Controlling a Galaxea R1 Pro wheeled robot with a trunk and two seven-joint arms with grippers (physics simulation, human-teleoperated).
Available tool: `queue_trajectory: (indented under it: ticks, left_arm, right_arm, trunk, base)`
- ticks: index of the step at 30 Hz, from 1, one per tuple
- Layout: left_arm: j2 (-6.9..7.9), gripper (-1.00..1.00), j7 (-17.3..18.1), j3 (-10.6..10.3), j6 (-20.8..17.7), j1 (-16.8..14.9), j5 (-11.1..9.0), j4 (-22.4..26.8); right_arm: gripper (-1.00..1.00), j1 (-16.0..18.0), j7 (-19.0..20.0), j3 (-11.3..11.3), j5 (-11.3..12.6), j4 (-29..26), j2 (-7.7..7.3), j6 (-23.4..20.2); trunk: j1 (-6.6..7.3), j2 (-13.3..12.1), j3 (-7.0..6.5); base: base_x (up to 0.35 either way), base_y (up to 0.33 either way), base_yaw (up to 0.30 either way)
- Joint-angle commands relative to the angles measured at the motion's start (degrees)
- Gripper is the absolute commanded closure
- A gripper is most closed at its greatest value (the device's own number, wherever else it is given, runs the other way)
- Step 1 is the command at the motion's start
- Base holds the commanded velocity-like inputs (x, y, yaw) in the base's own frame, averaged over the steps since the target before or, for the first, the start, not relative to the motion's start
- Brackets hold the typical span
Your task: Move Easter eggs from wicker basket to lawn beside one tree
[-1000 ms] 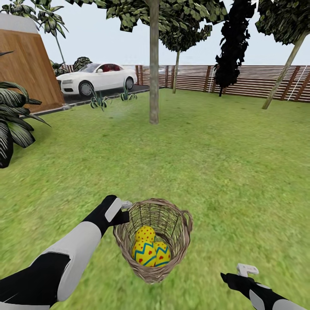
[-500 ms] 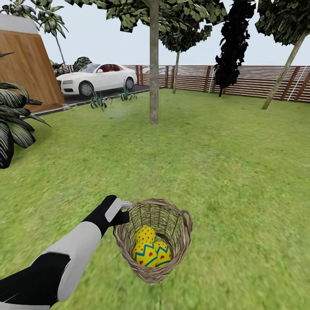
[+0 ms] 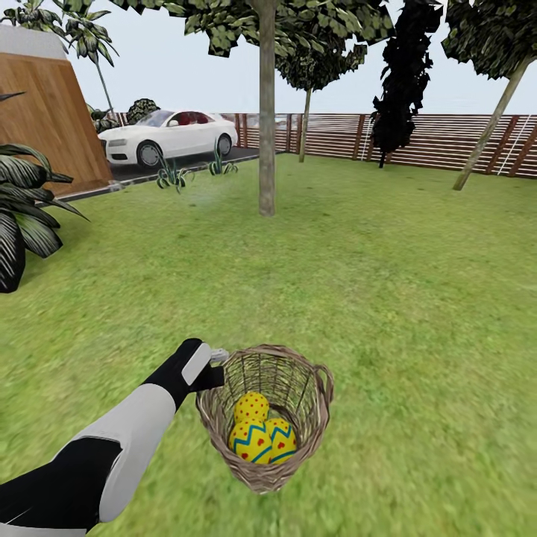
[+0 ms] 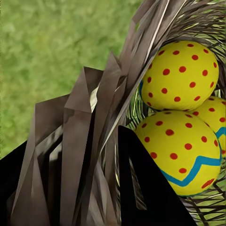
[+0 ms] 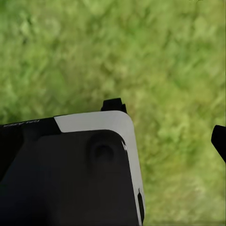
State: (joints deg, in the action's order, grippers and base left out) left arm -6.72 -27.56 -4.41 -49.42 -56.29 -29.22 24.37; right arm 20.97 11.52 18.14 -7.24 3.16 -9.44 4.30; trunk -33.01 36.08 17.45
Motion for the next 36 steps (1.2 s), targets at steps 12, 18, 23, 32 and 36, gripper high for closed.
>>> queue_trajectory:
  ticks: [12,18,23,32,36]
  left_arm:
    - [0.04,1.0,-0.5,-0.3,0.1,0.0,-1.1,0.1]
    - [0.04,1.0,-0.5,-0.3,0.1,0.0,-1.1,-0.1]
    - [0.04,1.0,-0.5,-0.3,0.1,0.0,-1.1,-0.1]
    - [0.06,1.0,-0.5,-0.3,0.1,0.0,-1.1,-0.1]
    - [0.04,1.0,-0.5,-0.3,0.1,0.0,-1.1,-0.1]
  right_arm:
    - [-1.0,0.1,0.0,0.5,-0.7,0.3,0.33,0.5]
    - [-1.0,0.1,0.1,0.5,-0.6,0.3,0.36,-0.1]
    - [-1.0,0.1,0.0,0.5,-0.7,0.4,0.39,0.0]
    - [-1.0,0.1,0.0,0.4,-0.8,0.5,0.43,0.1]
    - [-1.0,0.1,0.0,0.5,-0.8,0.4,0.39,0.2]
  trunk:
    - [2.63,-4.8,-2.08]
    - [3.94,-7.2,-3.16]
    - [5.04,-9.2,-4.06]
    - [7.02,-12.8,-5.67]
    - [7.23,-13.2,-5.85]
  base:
    - [0.0,0.0,0.0]
    - [0.0,0.0,0.025]
    - [0.0,0.0,0.276]
    - [0.0,0.0,0.118]
    - [0.0,0.0,0.262]
